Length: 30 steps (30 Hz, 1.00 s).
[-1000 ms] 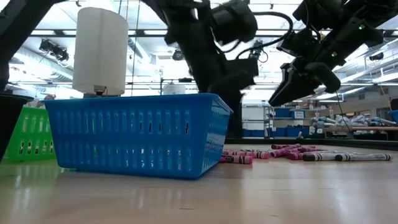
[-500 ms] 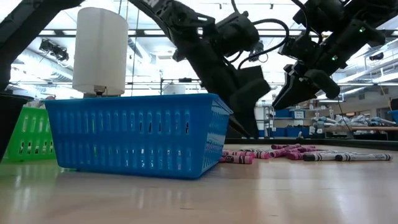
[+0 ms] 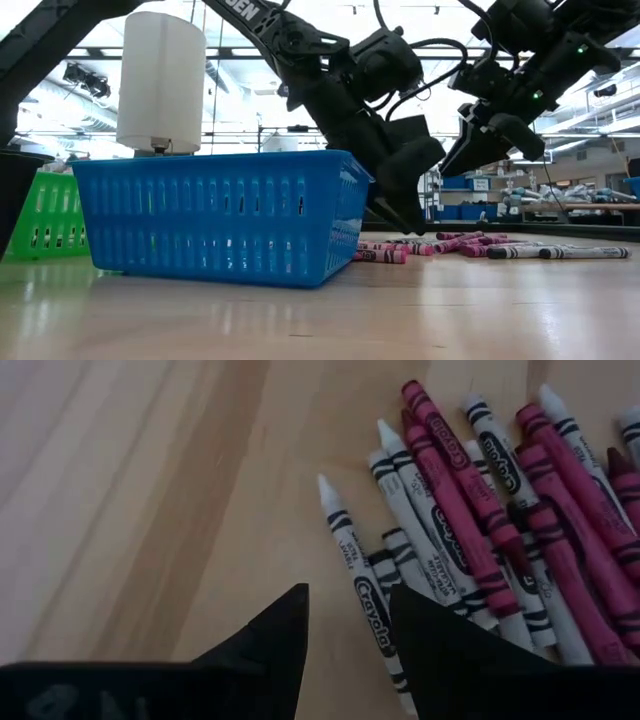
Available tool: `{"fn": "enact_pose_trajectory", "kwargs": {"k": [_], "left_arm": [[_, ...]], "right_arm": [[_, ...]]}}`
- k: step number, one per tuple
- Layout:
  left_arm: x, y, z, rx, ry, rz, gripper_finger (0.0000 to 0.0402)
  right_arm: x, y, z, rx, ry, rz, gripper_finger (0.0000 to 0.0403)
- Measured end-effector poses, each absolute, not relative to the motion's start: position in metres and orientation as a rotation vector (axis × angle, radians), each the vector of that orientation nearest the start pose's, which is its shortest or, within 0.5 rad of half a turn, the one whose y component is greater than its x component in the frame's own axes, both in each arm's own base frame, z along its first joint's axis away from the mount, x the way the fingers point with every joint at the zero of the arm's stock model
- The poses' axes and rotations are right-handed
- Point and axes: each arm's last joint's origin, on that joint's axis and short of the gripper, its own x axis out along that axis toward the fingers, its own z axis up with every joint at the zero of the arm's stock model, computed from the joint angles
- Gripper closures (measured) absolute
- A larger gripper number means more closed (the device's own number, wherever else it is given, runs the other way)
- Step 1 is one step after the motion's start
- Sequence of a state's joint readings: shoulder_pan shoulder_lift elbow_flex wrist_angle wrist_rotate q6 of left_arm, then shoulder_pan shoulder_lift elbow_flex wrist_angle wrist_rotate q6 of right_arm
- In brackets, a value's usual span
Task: Sort crayons
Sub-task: Put the white crayon into the left blue basket
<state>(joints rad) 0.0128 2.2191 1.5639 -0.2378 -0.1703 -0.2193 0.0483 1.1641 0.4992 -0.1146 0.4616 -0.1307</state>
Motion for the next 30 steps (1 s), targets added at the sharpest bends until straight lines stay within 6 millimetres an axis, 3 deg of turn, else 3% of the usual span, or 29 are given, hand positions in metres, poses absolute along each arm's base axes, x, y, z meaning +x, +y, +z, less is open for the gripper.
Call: {"fn": "enact_pose_trajectory", "kwargs": {"k": [14,19,25,30], "left_arm": [[0.463,0.017,0.13,-0.134,0.973,0.285,0.0261],[0.457,0.027,0.129,-0.155,1.04,0.272,0.0303],[0.456,0.032,0.128,-0.164,1.056,0.248,0.0383],[0.455,0.032,0.131,-0.159,1.054,0.243,0.0384]], "right_arm": [[0.213,-0.002,0.176,-0.318,0.786,-0.333,0.0319],[0.213,-0.002,0.176,-0.317,0.785,-0.333,0.0319],[0.213,-0.002,0.177,-0.318,0.784,-0.333,0.0319],[0.213,-0.002,0.177,-0.319,0.784,-0.332,0.0319]]}}
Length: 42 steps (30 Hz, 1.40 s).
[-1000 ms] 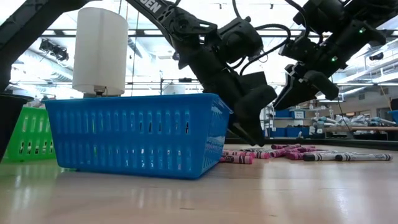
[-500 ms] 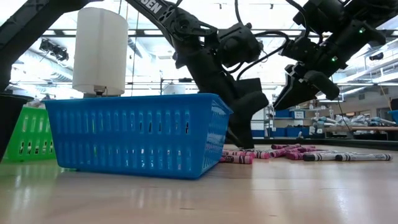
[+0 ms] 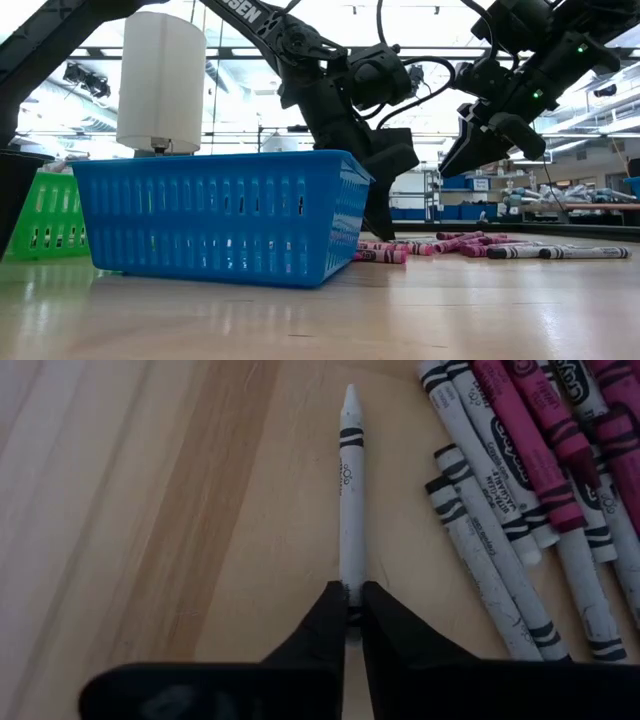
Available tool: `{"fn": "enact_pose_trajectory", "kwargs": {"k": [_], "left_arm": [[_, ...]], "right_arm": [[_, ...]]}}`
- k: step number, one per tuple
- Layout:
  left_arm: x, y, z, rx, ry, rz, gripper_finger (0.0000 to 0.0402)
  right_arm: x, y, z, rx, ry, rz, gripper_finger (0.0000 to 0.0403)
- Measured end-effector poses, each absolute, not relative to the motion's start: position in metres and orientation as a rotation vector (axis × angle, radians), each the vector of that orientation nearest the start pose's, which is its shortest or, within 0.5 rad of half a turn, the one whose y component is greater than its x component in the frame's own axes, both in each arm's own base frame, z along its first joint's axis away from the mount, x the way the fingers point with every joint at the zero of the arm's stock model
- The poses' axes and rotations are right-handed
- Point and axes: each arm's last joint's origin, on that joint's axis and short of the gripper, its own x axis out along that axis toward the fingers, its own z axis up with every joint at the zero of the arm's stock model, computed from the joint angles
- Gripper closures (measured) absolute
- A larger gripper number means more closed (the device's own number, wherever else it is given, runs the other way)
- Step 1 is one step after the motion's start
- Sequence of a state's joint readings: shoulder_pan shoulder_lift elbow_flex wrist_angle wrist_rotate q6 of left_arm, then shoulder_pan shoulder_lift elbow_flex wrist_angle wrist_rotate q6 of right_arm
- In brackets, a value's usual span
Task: Sort crayons
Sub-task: Put the white crayon into the left blue basket
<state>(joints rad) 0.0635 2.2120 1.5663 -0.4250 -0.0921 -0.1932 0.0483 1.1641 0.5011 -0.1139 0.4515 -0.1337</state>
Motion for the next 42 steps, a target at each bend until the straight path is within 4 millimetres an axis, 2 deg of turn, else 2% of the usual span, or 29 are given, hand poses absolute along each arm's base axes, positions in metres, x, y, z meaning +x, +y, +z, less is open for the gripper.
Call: {"fn": "enact_pose_trajectory", "kwargs": {"k": [5,12,22,27,32,36,42], "left_arm": [[0.447,0.024,0.142,-0.13,1.09,0.254,0.0384],[0.428,0.003,0.17,-0.099,1.164,0.307,0.0385],[0.389,-0.049,0.217,-0.051,1.248,0.349,0.0385],[0.374,-0.082,0.242,-0.01,1.206,0.214,0.0385],[0.363,-0.118,0.243,0.003,1.249,-0.008,0.0385],[0.359,-0.142,0.234,0.044,1.271,-0.085,0.0385],[0.358,-0.15,0.223,0.066,1.307,-0.086,0.0385]], "right_arm": [[0.213,-0.002,0.177,-0.318,0.782,-0.332,0.0319],[0.213,-0.002,0.177,-0.315,0.78,-0.332,0.0319],[0.214,-0.002,0.178,-0.313,0.772,-0.333,0.0319],[0.214,-0.002,0.178,-0.312,0.767,-0.332,0.0319],[0.215,-0.001,0.178,-0.301,0.763,-0.303,0.0319],[0.215,-0.001,0.178,-0.3,0.758,-0.302,0.0319],[0.216,-0.001,0.179,-0.3,0.746,-0.302,0.0319]]}}
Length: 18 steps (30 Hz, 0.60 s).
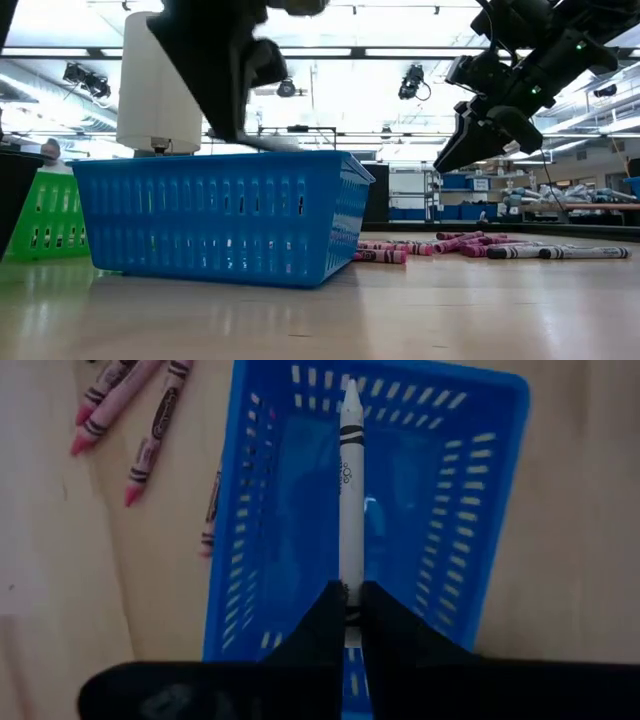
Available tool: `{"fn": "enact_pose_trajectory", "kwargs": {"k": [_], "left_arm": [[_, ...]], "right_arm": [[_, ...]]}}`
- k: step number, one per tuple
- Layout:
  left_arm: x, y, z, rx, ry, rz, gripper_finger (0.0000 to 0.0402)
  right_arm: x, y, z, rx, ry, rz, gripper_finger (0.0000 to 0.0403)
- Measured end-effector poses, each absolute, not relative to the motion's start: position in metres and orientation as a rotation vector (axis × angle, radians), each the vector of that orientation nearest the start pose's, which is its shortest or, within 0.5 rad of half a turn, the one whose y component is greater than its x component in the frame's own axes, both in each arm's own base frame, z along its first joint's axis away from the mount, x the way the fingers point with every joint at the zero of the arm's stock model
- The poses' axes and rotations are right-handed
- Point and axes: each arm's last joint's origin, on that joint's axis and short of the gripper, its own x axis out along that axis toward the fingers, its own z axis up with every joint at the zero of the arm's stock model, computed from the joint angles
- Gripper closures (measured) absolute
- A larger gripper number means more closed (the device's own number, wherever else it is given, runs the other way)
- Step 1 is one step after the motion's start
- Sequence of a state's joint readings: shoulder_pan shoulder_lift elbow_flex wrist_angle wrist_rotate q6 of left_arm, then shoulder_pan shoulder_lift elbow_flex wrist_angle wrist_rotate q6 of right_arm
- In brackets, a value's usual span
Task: Sort crayons
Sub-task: Put the white crayon into the left blue basket
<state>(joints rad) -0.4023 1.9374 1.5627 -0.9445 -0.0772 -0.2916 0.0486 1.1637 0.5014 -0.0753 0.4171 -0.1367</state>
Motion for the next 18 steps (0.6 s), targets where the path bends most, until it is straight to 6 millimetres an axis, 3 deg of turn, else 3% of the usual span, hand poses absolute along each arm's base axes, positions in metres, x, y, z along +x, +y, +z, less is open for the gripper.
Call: {"fn": "enact_pose_trajectory", "kwargs": {"k": [11,18], "left_arm": [[0.362,-0.149,0.208,0.091,1.361,-0.068,0.0357],[0.361,-0.149,0.211,0.057,1.353,-0.045,0.0296]], "right_arm": [[0.216,-0.001,0.179,-0.3,0.747,-0.285,0.0319],[0.216,-0.002,0.179,-0.297,0.746,-0.286,0.0319]]}}
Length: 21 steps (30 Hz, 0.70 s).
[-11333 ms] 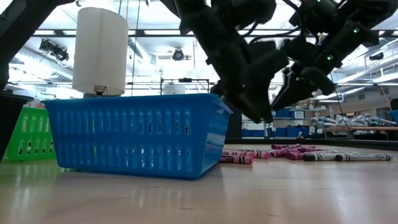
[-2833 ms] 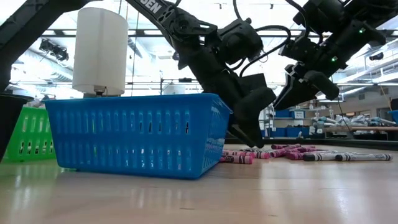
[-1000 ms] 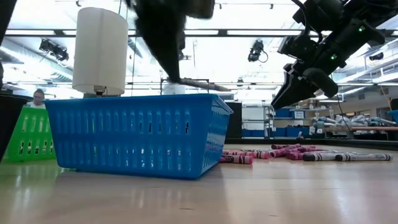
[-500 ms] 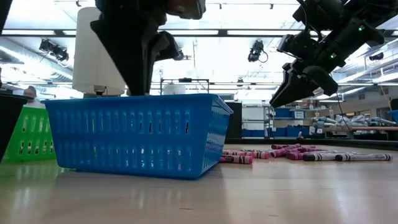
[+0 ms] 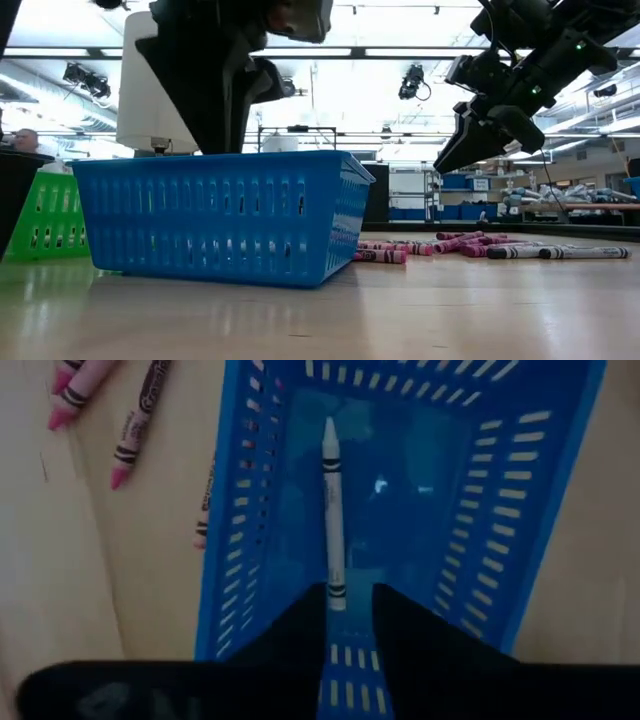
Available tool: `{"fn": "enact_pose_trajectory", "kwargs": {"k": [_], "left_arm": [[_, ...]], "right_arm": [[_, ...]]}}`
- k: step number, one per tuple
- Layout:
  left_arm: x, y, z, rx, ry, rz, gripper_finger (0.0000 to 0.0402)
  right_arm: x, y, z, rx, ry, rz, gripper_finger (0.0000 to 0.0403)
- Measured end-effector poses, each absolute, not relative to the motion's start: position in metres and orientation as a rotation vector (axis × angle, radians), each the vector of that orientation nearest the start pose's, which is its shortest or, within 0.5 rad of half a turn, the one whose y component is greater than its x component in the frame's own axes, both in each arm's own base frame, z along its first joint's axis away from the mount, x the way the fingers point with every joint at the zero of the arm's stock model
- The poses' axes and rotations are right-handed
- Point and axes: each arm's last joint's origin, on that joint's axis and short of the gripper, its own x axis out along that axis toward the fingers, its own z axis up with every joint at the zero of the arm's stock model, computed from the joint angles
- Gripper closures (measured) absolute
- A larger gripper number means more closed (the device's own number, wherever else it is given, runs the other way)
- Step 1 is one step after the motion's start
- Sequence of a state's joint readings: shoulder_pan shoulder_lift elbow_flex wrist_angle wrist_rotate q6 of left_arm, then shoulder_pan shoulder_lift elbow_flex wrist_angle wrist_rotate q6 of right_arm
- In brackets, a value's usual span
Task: Sort crayons
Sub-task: Put the white crayon into the left blue basket, then put the pink crayon into the right blue basket
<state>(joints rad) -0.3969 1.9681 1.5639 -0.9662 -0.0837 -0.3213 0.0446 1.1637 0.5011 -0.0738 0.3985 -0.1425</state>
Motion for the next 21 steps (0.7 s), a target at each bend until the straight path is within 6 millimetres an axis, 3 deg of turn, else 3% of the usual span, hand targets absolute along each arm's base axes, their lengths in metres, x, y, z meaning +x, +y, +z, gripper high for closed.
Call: {"fn": "enact_pose_trajectory", "kwargs": {"k": [4,9,17,21], "left_arm": [[0.359,-0.147,0.231,0.066,1.297,-0.016,0.0263],[0.364,-0.136,0.245,0.235,1.214,0.111,0.0254],[0.37,-0.102,0.203,0.371,1.217,0.144,0.0253],[0.371,-0.096,0.192,0.437,1.191,0.096,0.0258]], "right_arm": [[0.216,-0.002,0.179,-0.296,0.741,-0.287,0.0319],[0.217,-0.002,0.18,-0.301,0.728,-0.285,0.0319],[0.219,-0.005,0.183,-0.357,0.707,-0.302,0.0319],[0.222,-0.007,0.187,-0.33,0.658,-0.288,0.0319]]}}
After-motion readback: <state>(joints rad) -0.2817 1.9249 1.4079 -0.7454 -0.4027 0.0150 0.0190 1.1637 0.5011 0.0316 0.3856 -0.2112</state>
